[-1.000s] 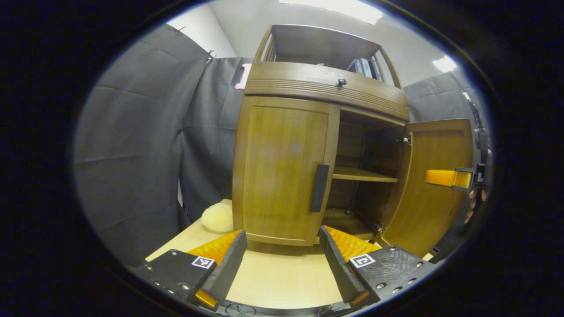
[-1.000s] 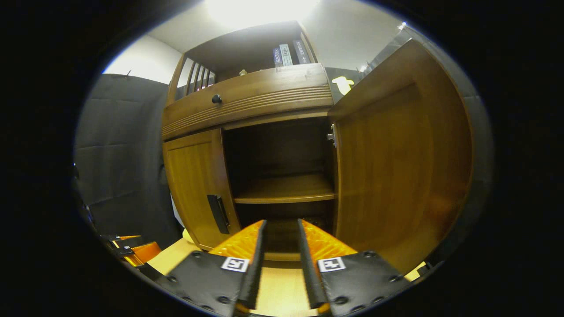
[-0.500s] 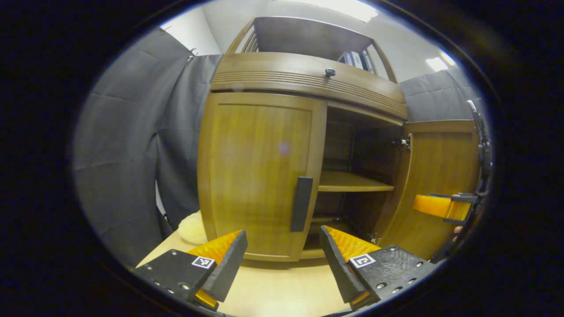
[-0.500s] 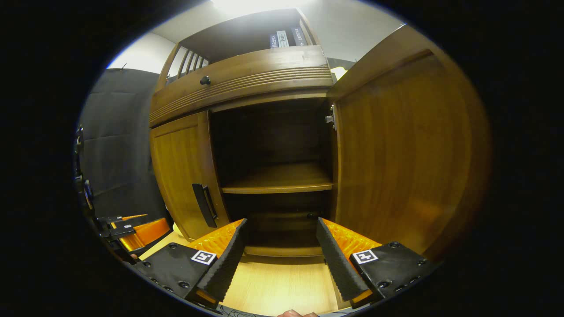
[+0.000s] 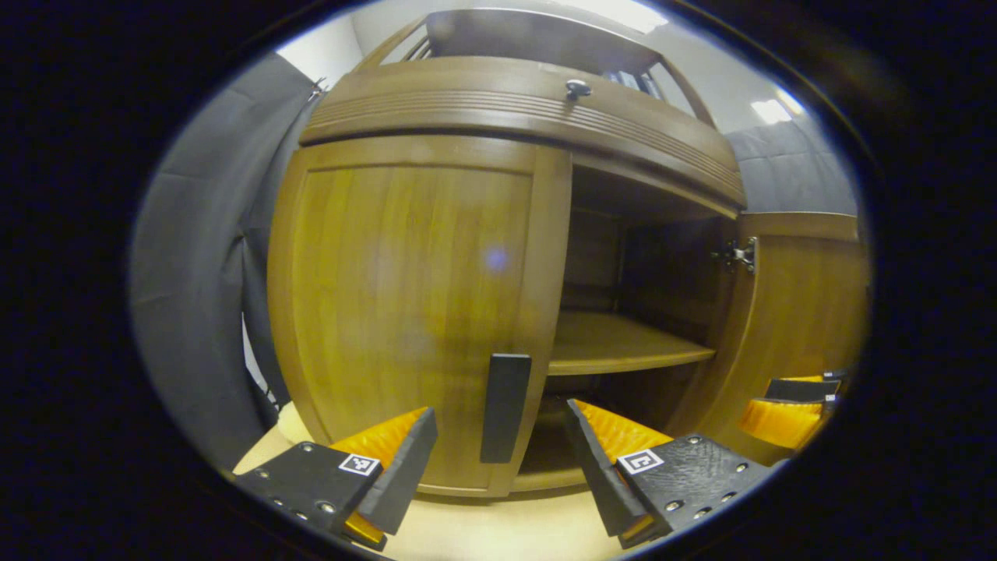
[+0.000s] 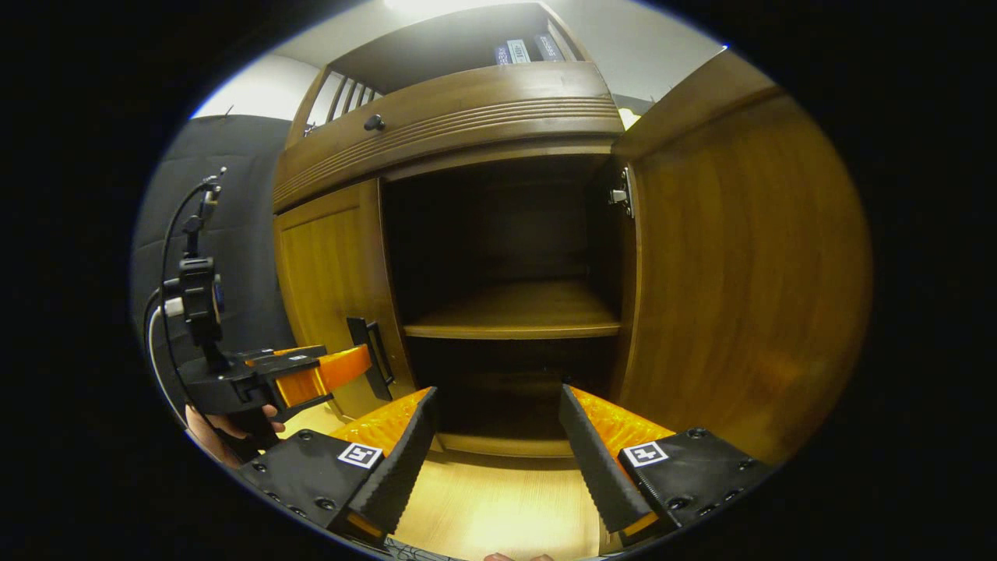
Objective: Open the right door of the double-door shoe cabinet with the right hand, and open the left door with the left hand.
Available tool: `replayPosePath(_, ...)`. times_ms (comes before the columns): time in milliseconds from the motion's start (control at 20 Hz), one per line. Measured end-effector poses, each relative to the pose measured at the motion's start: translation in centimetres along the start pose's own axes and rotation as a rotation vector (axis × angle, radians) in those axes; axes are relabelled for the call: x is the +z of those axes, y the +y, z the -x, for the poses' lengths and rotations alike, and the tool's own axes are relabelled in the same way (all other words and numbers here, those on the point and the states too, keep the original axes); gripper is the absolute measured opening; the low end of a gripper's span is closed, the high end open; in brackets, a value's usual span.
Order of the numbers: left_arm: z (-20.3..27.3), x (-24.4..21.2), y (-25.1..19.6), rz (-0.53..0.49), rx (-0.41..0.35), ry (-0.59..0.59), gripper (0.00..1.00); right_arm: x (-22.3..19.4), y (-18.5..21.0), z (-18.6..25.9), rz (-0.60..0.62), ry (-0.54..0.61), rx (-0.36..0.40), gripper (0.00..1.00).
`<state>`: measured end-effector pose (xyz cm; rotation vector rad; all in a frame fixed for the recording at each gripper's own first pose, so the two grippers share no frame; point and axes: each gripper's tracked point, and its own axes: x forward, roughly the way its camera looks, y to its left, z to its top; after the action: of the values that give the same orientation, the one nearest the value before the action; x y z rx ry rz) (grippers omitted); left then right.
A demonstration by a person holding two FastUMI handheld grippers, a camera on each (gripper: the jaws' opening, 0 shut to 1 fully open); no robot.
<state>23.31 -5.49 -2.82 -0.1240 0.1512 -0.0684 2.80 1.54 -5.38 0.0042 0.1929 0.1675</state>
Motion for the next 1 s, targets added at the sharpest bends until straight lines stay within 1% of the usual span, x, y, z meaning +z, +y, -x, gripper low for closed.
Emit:
replayPosePath(100, -1.3, -0.1, 0.3, -0.005, 0.005, 0.016, 0.95, 0.4, -0.4, -1.3, -0.003, 0.002, -0.003, 0.93)
replayPosePath(250, -2.8, -0.3, 0.0, -0.045, -0.003, 0.027, 0.95, 0.1, -0.4, -2.4, 0.005, 0.019, 0.012, 0.93)
replayPosePath(300, -3.3, -0.6, -0.1, -0.044, -0.005, 0.037, 0.95, 0.2, -0.5, -2.7, 0.006, 0.019, 0.014, 0.93)
replayPosePath(350, -3.8, -0.8, 0.1, -0.034, 0.008, 0.042, 0.95, 0.3, -0.4, -2.9, 0.006, 0.019, 0.016, 0.93)
replayPosePath(400, -4.2, -0.9, 0.6, -0.024, 0.037, 0.047, 0.84, 0.4, -0.6, -3.3, 0.008, 0.017, 0.016, 0.93)
replayPosePath(500, -4.3, -1.8, 0.3, 0.01, 0.024, 0.066, 0.62, 0.6, -0.8, -3.8, 0.011, 0.015, 0.016, 0.93)
replayPosePath(550, -4.3, -2.1, 0.2, 0.023, 0.018, 0.072, 0.62, 0.7, -0.8, -4.0, 0.012, 0.015, 0.018, 0.93)
replayPosePath(600, -4.3, -2.1, 0.3, 0.028, 0.018, 0.069, 0.62, 0.6, -0.8, -4.3, 0.016, 0.018, 0.021, 0.96)
replayPosePath(650, -4.6, -2.0, 0.2, 0.026, 0.016, 0.061, 0.62, 0.5, -0.9, -4.5, 0.022, 0.023, 0.021, 0.93)
replayPosePath(700, -4.2, -1.8, 0.2, 0.016, 0.013, 0.053, 0.62, 0.6, -1.0, -4.7, 0.025, 0.024, 0.02, 0.93)
replayPosePath(800, -4.4, -1.5, -1.0, 0.0, 0.009, 0.041, 0.49, 0.7, -1.1, -5.1, 0.026, 0.022, 0.02, 0.92)
replayPosePath(850, -4.8, -2.0, -1.0, -0.01, -0.006, 0.036, 0.43, 0.7, -1.1, -5.2, 0.028, 0.023, 0.019, 0.95)
replayPosePath(900, -4.8, -2.0, -1.2, -0.024, 0.007, 0.027, 0.37, 0.7, -1.2, -5.2, 0.028, 0.024, 0.017, 0.97)
replayPosePath(950, -4.8, -1.7, -1.2, -0.041, 0.005, 0.024, 0.31, 0.7, -1.4, -5.4, 0.026, 0.024, 0.016, 1.0)
replayPosePath(1000, -4.7, -1.7, -1.1, -0.053, 0.007, 0.012, 0.29, 0.8, -1.5, -5.5, 0.024, 0.024, 0.015, 1.0)
